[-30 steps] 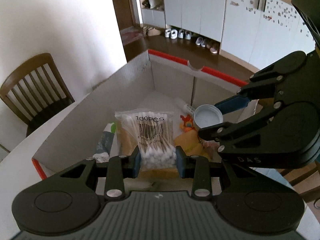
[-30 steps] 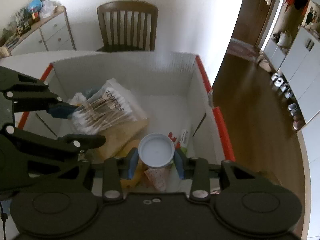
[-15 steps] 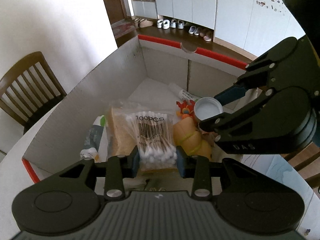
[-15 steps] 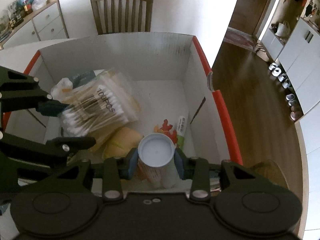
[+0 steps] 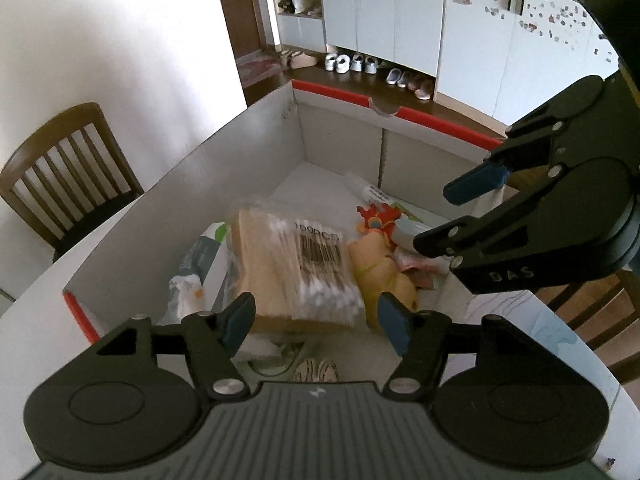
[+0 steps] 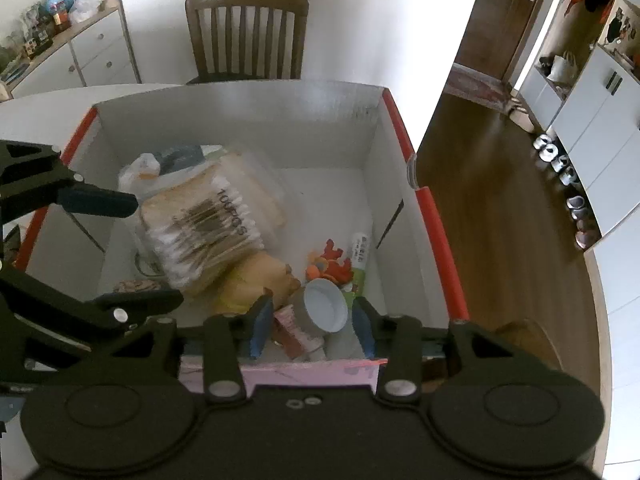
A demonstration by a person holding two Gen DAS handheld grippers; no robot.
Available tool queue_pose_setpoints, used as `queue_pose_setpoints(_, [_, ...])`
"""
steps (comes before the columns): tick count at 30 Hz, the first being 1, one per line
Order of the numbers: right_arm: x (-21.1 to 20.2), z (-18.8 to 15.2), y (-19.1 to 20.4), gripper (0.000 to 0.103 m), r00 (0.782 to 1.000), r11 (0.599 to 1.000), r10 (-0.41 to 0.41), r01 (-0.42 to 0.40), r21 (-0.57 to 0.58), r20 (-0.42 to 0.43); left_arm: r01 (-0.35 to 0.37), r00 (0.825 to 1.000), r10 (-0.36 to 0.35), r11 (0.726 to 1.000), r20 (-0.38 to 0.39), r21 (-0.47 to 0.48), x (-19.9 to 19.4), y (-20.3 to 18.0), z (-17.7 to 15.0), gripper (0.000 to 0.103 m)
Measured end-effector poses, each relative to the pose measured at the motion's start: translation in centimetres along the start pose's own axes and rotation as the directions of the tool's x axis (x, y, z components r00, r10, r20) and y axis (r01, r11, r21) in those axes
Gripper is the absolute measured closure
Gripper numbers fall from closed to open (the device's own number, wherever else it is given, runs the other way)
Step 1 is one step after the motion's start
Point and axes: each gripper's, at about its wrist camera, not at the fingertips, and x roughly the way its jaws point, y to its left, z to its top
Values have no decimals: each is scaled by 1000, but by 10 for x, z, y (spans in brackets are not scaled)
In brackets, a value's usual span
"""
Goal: Organize objects
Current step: 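Open both tools to release the swab bag and lid into the box, then lift both tools out of the box and return to the placemat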
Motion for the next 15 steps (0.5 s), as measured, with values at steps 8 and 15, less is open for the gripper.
queue_pose_setpoints(8, [-28, -5, 9, 43, 999, 1000, 13, -13, 3, 46, -2, 999, 4, 1000, 54, -30, -26, 4, -7, 36])
queue_pose_setpoints(15, [-58, -7, 22, 42, 995, 1000, 22, -21, -6, 97, 24, 993, -16, 997, 117, -70, -56, 10, -15, 36])
